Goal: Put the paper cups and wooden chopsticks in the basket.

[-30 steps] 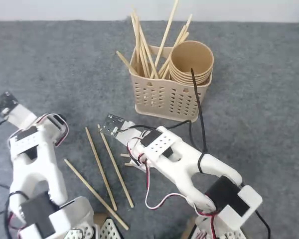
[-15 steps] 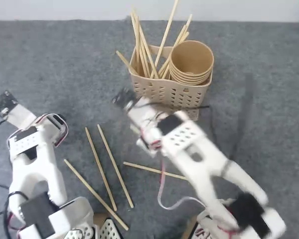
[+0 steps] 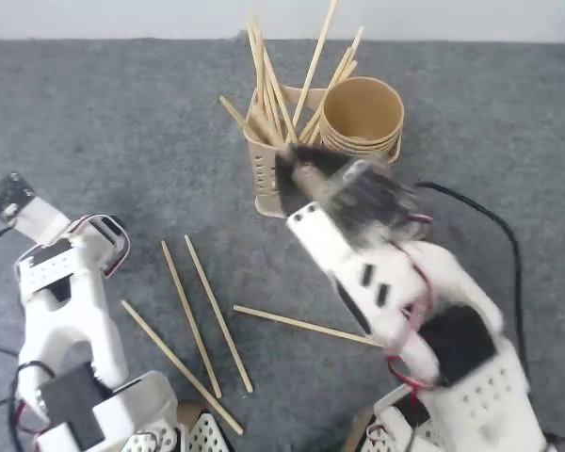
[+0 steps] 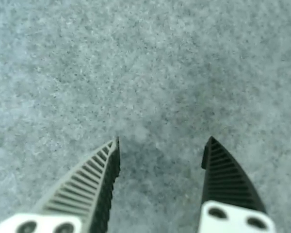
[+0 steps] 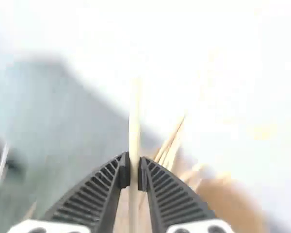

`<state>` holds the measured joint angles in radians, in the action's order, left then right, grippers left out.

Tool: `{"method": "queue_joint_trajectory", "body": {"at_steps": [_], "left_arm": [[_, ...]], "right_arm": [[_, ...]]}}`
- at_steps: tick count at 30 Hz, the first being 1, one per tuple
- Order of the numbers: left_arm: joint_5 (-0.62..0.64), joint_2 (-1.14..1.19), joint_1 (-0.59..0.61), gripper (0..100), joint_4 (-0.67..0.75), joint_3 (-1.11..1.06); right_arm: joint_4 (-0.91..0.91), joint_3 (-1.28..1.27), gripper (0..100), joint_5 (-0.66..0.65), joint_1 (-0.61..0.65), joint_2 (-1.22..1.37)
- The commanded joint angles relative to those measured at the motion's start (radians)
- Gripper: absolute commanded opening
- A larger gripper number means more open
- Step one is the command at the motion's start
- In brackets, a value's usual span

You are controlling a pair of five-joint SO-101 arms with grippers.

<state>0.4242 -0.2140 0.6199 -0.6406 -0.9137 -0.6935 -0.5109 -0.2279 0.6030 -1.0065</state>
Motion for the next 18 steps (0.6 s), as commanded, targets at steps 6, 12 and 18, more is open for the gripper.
{"method": "queue_joint_trajectory", "body": {"at_steps": [6, 12, 18], "left_arm": [[0.002, -0.008, -0.008, 26, 0.021, 0.038], [0.002, -0.008, -0.008, 26, 0.021, 0.038], [0.002, -0.008, -0.008, 26, 0.021, 0.038]], "right_arm": [[0.591, -0.057, 0.7, 0.305, -0.151, 0.044], [0.759, -0.061, 0.7, 0.414, -0.257, 0.151], [0.874, -0.06, 0.7, 0.446, -0.305, 0.334]]}}
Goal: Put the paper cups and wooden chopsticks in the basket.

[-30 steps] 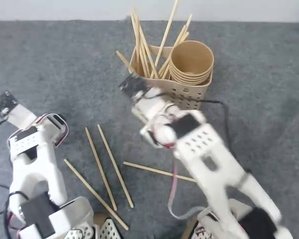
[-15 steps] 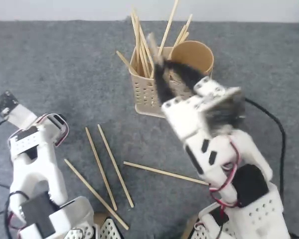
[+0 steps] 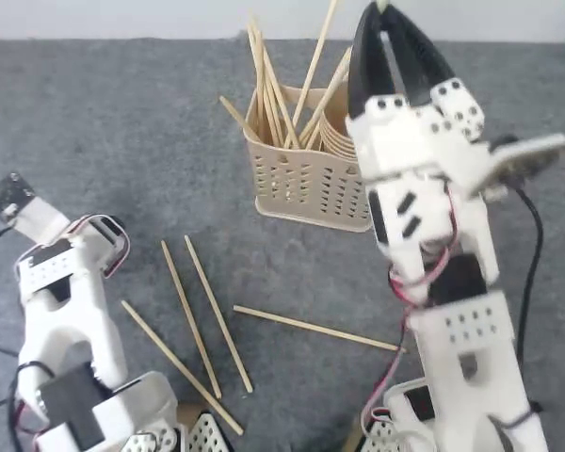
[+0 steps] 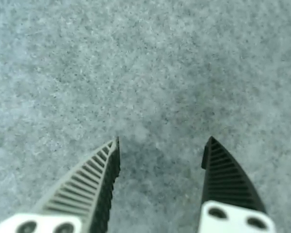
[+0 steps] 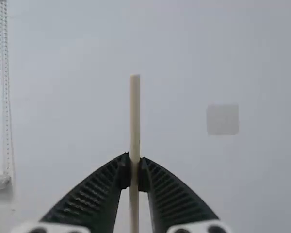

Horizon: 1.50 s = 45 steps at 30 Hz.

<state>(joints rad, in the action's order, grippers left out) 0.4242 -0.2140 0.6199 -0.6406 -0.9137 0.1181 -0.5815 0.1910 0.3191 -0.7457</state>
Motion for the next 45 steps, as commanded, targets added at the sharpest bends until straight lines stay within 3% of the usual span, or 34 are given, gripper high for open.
{"method": "queue_joint_trajectory", "body": {"at_steps": [1, 11, 16, 18, 26, 32, 39, 42, 45], "left_arm": [[0.002, -0.008, -0.008, 26, 0.021, 0.038], [0.002, -0.008, -0.008, 26, 0.021, 0.039], [0.002, -0.008, -0.008, 26, 0.021, 0.041], [0.002, -0.008, -0.008, 26, 0.021, 0.041], [0.002, -0.008, -0.008, 26, 0.02, 0.041], [0.002, -0.008, -0.008, 26, 0.017, 0.042], [0.002, -0.006, 0.0, 26, 0.017, 0.045], [0.003, -0.003, 0.017, 26, 0.015, 0.051], [0.003, 0.002, 0.021, 26, -0.044, 0.081]], "right_arm": [[0.071, 0.011, 0.7, 0.041, -0.021, 0.101], [0.015, 0.011, 0.9, 0.121, -0.018, 0.291], [-0.107, 0.018, 17.8, 0.126, -0.001, 0.294], [-0.165, 0.029, 22.3, 0.127, 0.007, 0.272], [-0.51, 0.132, 22.7, 0.129, 0.076, -0.019], [-0.981, 0.149, 22.6, 0.1, 0.288, -0.323], [-1.419, 0.141, 22.6, -0.015, 0.578, -0.403], [-1.518, 0.063, 22.6, -0.166, 0.648, -0.381], [-1.498, -0.137, 22.6, -0.293, 0.673, -0.321]]}}
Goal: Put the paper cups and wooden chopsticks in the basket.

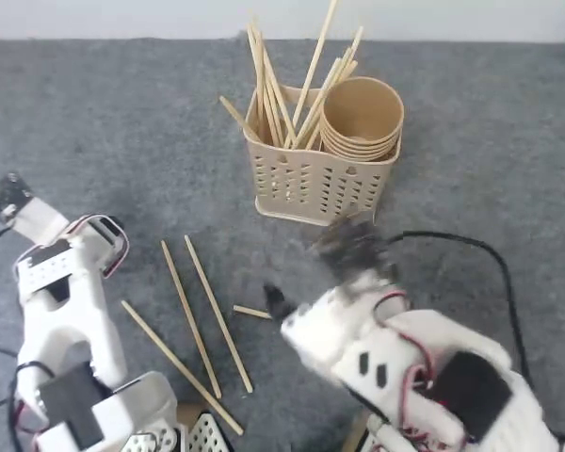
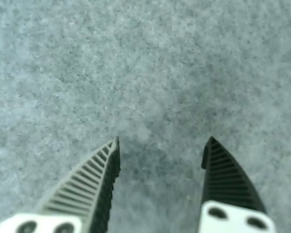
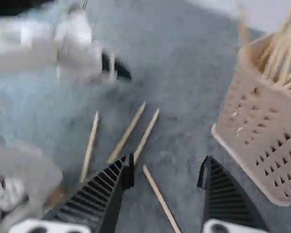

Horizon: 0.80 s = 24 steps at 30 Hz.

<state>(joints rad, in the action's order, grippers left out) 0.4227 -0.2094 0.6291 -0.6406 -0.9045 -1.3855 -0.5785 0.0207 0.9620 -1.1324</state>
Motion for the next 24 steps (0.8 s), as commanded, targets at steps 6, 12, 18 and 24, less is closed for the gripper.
{"method": "queue_joint_trajectory", "body": {"at_steps": [6, 12, 18, 24], "left_arm": [[0.005, -0.002, 0.015, 26, -0.054, 0.074], [0.005, -0.002, 0.015, 26, -0.054, 0.073], [0.005, -0.002, 0.012, 26, -0.054, 0.073], [0.005, -0.002, 0.012, 26, -0.054, 0.071]], "right_arm": [[0.492, -0.568, 22.6, -0.192, 0.028, 0.242], [0.73, -0.609, 22.6, -0.198, -0.041, 0.45], [0.74, -0.552, 22.6, -0.198, -0.082, 0.63], [0.846, -0.516, 22.6, -0.199, -0.099, 0.794]]}}
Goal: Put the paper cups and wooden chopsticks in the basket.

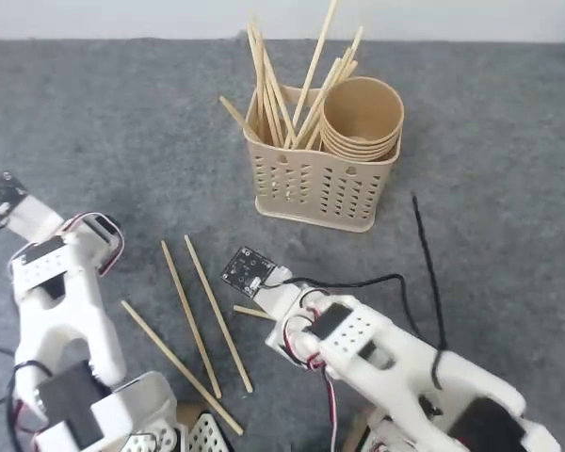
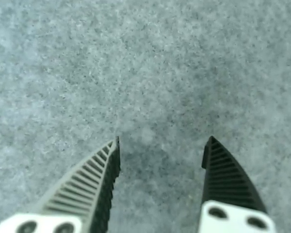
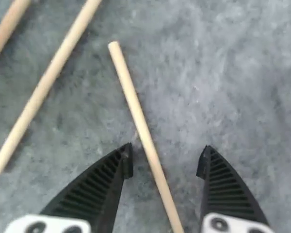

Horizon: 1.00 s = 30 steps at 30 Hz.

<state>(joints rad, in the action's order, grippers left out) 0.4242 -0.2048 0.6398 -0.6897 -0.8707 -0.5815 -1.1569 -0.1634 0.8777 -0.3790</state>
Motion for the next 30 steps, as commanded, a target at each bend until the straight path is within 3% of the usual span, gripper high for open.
{"method": "queue_joint_trajectory", "body": {"at_steps": [1, 3, 6, 8, 18, 25, 30], "left_arm": [[0.003, -0.006, 0.002, 26, -0.005, 0.038], [0.003, -0.006, 0.0, 26, -0.005, 0.031], [0.003, -0.006, -0.002, 26, -0.005, 0.03], [0.003, -0.006, -0.009, 26, -0.002, 0.028], [0.0, -0.017, -0.106, 26, -0.009, 0.007], [-0.083, -0.011, -0.224, 26, -0.187, 0.061], [-0.08, 0.011, -0.293, 26, -0.167, 0.041]], "right_arm": [[0.041, 0.071, 22.1, -0.015, -0.008, 0.051], [0.027, 0.083, 16.3, -0.015, -0.008, 0.064], [0.022, 0.084, 0.0, -0.006, -0.008, 0.064], [0.015, 0.077, 3.9, -0.006, -0.012, 0.064], [0.027, 0.077, 0.7, 0.057, -0.048, 0.062], [0.047, 0.08, 0.7, 0.063, -0.065, 0.073], [0.047, 0.08, 0.7, 0.058, -0.074, 0.073]]}}
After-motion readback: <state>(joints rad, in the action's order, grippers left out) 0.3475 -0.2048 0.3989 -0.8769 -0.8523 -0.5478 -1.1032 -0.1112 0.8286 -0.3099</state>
